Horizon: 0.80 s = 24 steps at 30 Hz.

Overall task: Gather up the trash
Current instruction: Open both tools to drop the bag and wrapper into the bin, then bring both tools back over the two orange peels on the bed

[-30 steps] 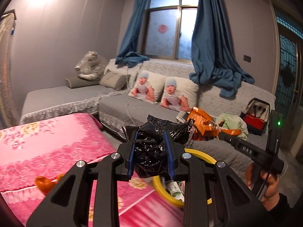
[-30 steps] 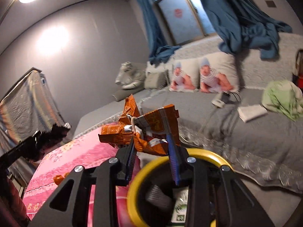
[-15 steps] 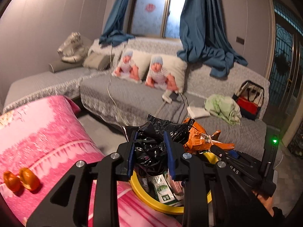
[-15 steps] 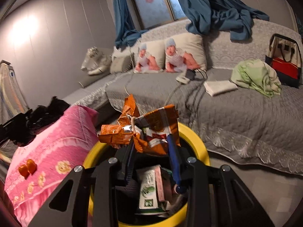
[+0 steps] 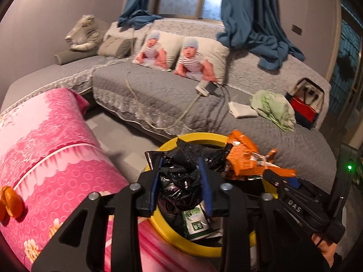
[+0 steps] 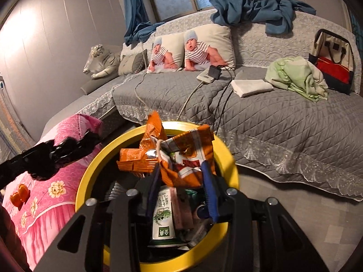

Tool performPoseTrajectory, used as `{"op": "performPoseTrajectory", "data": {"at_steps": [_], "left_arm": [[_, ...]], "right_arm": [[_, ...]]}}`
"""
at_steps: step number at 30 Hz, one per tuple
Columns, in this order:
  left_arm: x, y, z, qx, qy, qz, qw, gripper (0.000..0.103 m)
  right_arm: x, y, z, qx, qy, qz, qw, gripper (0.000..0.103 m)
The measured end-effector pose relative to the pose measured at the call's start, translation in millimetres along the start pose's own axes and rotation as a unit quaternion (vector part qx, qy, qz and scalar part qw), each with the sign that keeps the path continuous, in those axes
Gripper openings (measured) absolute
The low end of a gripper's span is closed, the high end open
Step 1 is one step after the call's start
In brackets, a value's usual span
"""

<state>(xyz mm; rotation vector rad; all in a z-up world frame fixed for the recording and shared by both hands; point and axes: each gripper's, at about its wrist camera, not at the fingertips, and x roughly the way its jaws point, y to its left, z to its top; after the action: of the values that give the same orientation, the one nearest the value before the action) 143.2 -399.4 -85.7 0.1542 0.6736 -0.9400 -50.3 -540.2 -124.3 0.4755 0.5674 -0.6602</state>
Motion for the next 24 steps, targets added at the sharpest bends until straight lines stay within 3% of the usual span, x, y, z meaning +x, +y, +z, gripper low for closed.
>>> {"op": "performPoseTrajectory", "data": {"at_steps": [2, 5, 8, 10, 14, 18, 19, 24], "left_arm": [[-7, 7, 1, -0.010, -0.008, 0.007, 0.9999, 0.053], [-24, 20, 3, -0.027, -0.031, 0.014, 0.9990, 0.073], [-53, 43, 5, -0.051, -0.069, 0.043, 0.9954, 0.087], [-72, 60, 5, -0.060, -0.094, 0.066, 0.9915, 0.091], [-122, 119, -3, -0.084, -0.138, 0.140, 0.9769, 0.095], [-167, 185, -22, -0.130, -0.146, 0.204, 0.9593, 0.095], [-177, 201, -28, -0.140, -0.145, 0.223, 0.9538, 0.095], [-218, 270, -64, -0.183, -0.126, 0.296, 0.9291, 0.095]], "right_arm": [[-3, 0, 2, -0.003, -0.007, -0.007, 1.000, 0.043], [-11, 2, 7, -0.008, -0.027, -0.014, 1.000, 0.061], [-23, 12, 14, -0.024, -0.055, -0.009, 0.998, 0.064], [-31, 23, 17, -0.036, -0.075, 0.011, 0.996, 0.070], [-42, 73, 22, -0.088, -0.091, 0.104, 0.986, 0.070], [-45, 158, 13, -0.180, -0.061, 0.238, 0.953, 0.070], [-42, 190, 6, -0.214, -0.036, 0.274, 0.937, 0.070], [-26, 295, -30, -0.344, 0.022, 0.323, 0.882, 0.070]]}}
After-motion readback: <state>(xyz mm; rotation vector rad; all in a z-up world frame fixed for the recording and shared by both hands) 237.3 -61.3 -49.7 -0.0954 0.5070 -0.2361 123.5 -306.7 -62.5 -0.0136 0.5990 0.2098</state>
